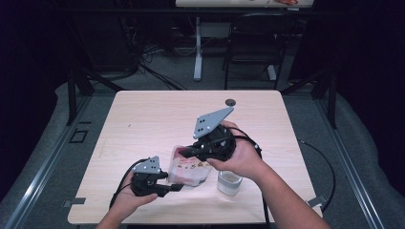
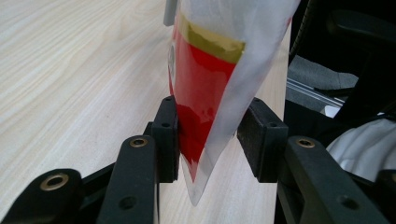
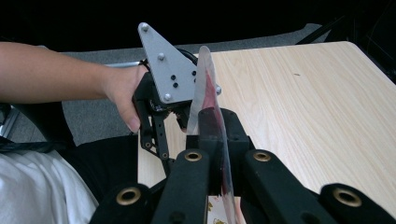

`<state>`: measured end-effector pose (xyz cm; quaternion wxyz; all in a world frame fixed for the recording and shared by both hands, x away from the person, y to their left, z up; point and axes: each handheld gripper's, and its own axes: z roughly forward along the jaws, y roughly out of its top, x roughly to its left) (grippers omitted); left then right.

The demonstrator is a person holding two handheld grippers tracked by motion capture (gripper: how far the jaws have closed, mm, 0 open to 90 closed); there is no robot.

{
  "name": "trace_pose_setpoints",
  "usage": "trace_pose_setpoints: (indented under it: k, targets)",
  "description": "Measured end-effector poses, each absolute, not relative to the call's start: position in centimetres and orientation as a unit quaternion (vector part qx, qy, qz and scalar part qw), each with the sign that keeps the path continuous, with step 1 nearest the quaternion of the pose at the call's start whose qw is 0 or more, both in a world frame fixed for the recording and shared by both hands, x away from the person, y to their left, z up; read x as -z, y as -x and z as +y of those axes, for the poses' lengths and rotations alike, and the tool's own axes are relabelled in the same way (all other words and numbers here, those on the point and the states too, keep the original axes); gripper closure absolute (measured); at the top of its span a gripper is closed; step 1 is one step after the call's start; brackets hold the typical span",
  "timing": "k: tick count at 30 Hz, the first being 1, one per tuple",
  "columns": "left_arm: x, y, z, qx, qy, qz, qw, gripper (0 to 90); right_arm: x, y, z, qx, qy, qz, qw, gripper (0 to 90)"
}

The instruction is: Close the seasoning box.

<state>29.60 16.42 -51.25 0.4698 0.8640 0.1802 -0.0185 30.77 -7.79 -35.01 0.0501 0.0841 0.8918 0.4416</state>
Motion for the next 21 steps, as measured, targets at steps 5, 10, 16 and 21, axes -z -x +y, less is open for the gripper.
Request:
trace_pose_setpoints:
  k: [5, 10, 16, 21]
  targets:
    - [51.3, -29.7, 16.5, 0.028, -0.868, 0.179, 0.463, 62.2, 35.3, -30.9, -8.0, -0.440, -0.090, 0.892, 0.049, 89.5]
    - [51.3, -29.7, 16.7, 0.031, -0.871, 0.180, 0.456, 62.9, 35.6, -30.8, -8.2, -0.436, -0.093, 0.893, 0.056, 89.3]
    - [51.2, -29.7, 17.1, 0.019, -0.877, 0.186, 0.443, 63.9, 36.3, -30.6, -8.7, -0.434, -0.099, 0.893, 0.065, 88.8]
    - [51.2, -29.7, 17.5, 0.019, -0.878, 0.190, 0.439, 64.4, 36.9, -30.6, -9.1, -0.438, -0.110, 0.890, 0.068, 88.5]
